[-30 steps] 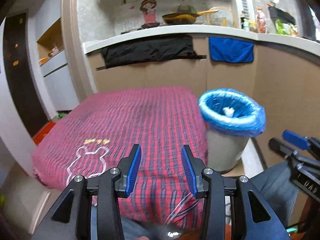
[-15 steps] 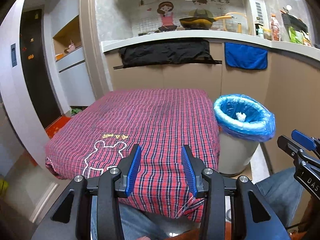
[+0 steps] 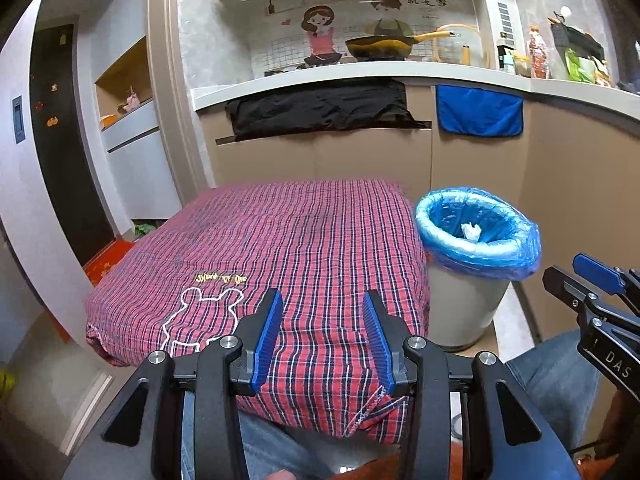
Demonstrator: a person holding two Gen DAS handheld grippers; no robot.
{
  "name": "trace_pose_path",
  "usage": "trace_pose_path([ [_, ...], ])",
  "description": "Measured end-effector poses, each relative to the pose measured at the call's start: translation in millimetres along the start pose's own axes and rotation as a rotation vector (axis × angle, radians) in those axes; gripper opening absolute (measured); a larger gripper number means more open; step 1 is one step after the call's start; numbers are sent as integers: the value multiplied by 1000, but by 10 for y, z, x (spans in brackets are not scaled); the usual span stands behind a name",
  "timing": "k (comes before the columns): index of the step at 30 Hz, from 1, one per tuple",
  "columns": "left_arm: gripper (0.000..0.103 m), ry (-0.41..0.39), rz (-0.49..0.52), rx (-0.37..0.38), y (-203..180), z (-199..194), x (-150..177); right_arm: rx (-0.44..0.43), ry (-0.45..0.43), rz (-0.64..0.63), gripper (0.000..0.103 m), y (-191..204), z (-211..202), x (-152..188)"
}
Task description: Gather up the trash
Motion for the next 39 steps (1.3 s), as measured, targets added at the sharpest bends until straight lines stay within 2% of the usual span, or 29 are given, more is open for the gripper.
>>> trace_pose_path([
  [39,43,6,4,37,-58,6,29,11,0,3,49,-35,-60,8],
])
Point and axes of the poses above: each gripper's, at about its wrist camera, not at the fingertips, and z roughly the way its jaws point, y to its left, x to its underside, the point moved 5 cm from there along z, roughly the way its jaws point, and after that the axes turned 13 degrees about -y, right-handed, at the moved point
